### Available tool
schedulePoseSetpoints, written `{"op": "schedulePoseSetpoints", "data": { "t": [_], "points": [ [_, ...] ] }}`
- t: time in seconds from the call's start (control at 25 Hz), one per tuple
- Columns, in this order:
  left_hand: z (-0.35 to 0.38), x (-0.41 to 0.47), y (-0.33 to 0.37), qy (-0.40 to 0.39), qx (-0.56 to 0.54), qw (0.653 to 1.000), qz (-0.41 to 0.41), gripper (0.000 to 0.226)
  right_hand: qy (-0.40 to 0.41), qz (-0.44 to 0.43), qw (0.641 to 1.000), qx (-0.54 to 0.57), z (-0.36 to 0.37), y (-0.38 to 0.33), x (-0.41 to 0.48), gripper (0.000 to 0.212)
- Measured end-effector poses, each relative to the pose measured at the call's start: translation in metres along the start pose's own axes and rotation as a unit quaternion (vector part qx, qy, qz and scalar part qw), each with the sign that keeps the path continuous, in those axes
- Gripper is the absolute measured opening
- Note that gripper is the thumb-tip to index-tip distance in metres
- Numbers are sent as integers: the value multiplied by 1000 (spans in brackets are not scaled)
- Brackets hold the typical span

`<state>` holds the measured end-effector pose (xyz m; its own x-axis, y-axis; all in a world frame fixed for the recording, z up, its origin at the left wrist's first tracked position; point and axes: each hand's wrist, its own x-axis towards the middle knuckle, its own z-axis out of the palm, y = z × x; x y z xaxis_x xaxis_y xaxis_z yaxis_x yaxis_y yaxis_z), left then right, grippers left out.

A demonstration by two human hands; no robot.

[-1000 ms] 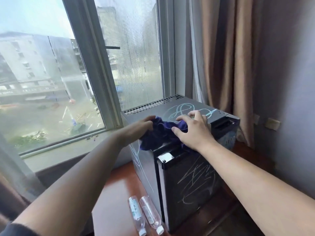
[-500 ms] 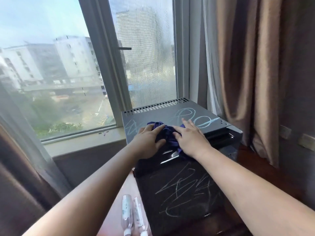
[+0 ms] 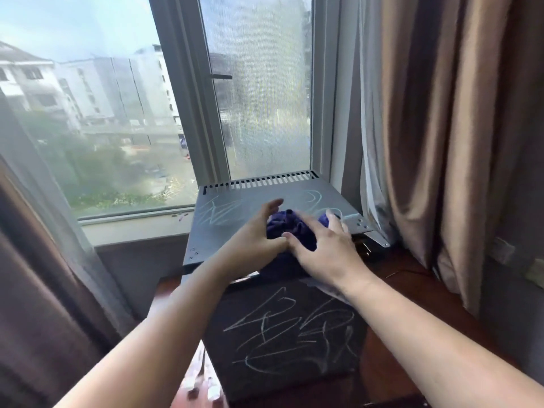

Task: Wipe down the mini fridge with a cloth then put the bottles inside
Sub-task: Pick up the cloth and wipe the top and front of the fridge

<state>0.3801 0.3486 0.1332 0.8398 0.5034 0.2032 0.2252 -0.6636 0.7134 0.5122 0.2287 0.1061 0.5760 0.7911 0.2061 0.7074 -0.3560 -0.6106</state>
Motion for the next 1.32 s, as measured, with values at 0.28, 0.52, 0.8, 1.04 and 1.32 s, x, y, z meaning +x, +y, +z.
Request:
{"op": "schedulePoseSetpoints", "data": {
  "t": [0.28, 0.52, 0.8, 1.04, 1.32],
  "points": [
    [-26, -12, -41, -34, 218, 975, 37, 69, -74, -91, 987, -110, 20, -12, 31, 71],
    [-10, 50, -40, -38, 250, 965, 72, 64, -84, -105, 989, -55, 3, 18, 88, 54],
    [22, 111, -10, -97, 229, 967, 60, 70, -51, -75, 992, -83, -30, 68, 116, 53],
    [35, 52, 9, -43, 252, 961, 108, 65, -77, -147, 982, -94, -46, 85, 59, 56],
    [59, 68, 3, 18, 254, 965, 65, 61, -98, -171, 979, -56, -44, 90, 93, 52]
  ]
}}
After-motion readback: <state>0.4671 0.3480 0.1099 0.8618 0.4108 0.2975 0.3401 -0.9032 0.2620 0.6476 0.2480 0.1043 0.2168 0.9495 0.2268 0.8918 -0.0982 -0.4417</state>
